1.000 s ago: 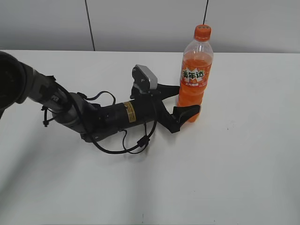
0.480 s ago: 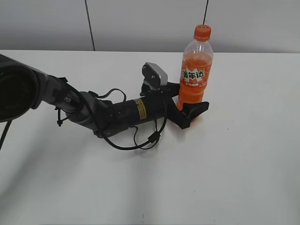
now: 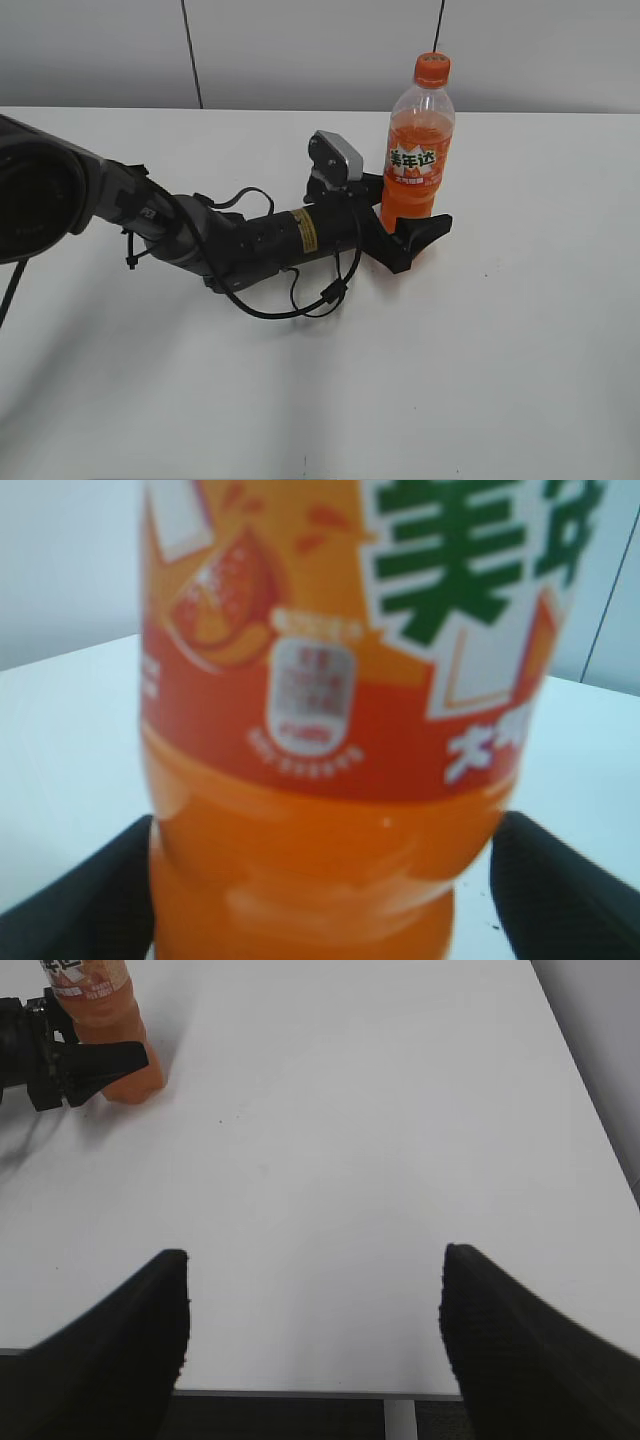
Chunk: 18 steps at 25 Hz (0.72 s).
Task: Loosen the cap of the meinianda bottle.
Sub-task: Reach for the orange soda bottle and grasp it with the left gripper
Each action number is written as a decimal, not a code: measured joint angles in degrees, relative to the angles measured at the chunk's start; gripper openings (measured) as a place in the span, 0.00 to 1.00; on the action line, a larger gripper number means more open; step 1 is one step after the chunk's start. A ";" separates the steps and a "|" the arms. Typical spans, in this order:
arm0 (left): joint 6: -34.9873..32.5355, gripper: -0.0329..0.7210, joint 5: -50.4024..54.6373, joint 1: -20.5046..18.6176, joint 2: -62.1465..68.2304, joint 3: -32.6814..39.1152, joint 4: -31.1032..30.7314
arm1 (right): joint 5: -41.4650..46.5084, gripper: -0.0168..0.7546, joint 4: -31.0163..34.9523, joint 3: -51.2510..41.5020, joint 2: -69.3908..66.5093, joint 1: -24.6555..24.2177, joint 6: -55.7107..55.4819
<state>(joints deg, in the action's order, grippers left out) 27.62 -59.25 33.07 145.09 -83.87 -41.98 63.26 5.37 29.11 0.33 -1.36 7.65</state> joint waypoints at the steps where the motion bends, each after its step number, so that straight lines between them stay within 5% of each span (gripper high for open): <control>1: 0.00 0.83 -0.17 0.00 0.00 0.00 0.07 | 0.00 0.78 0.00 0.00 0.00 0.00 0.00; 18: 0.00 0.78 1.58 0.00 0.00 -2.35 0.94 | 0.00 0.78 0.00 0.00 0.00 0.00 0.00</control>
<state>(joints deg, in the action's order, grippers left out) 27.62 -57.67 33.07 145.09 -86.21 -41.05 63.26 5.37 29.11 0.33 -1.36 7.65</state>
